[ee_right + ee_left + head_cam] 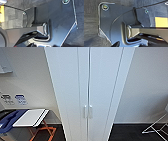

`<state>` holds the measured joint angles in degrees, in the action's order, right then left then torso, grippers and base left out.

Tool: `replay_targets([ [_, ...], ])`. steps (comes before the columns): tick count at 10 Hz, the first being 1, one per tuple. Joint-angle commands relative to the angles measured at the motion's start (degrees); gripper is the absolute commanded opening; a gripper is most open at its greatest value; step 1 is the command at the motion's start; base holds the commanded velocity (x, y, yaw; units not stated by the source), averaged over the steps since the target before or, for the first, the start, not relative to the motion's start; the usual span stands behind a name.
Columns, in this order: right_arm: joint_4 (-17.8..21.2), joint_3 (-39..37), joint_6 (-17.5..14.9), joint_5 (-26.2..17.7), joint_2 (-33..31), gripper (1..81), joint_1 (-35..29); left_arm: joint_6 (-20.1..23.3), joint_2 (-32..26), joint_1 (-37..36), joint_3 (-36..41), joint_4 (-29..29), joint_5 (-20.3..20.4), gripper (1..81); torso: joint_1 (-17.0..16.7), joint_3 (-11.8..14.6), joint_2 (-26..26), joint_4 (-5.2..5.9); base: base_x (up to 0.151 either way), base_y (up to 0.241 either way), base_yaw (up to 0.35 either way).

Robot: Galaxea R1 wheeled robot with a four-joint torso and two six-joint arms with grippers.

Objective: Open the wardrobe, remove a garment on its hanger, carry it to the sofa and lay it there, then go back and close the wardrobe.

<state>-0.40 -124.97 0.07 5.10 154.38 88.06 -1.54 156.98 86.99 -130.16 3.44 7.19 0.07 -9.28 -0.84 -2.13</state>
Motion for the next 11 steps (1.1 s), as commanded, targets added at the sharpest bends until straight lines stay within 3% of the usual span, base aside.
replay_targets([
  [1,-0.7,3.2,0.0,-3.3,-2.5,81.1,-0.6,0.3,-1.0,-1.2,0.9,0.3,-3.1,81.1,0.0,0.0,0.0,0.0,0.115,0.0,0.0],
  [11,-0.6,3.8,0.0,-3.3,-3.1,81.1,-1.2,0.2,-0.8,-0.8,0.8,0.6,-3.1,81.1,0.0,0.0,0.0,0.0,0.109,0.0,0.0],
])
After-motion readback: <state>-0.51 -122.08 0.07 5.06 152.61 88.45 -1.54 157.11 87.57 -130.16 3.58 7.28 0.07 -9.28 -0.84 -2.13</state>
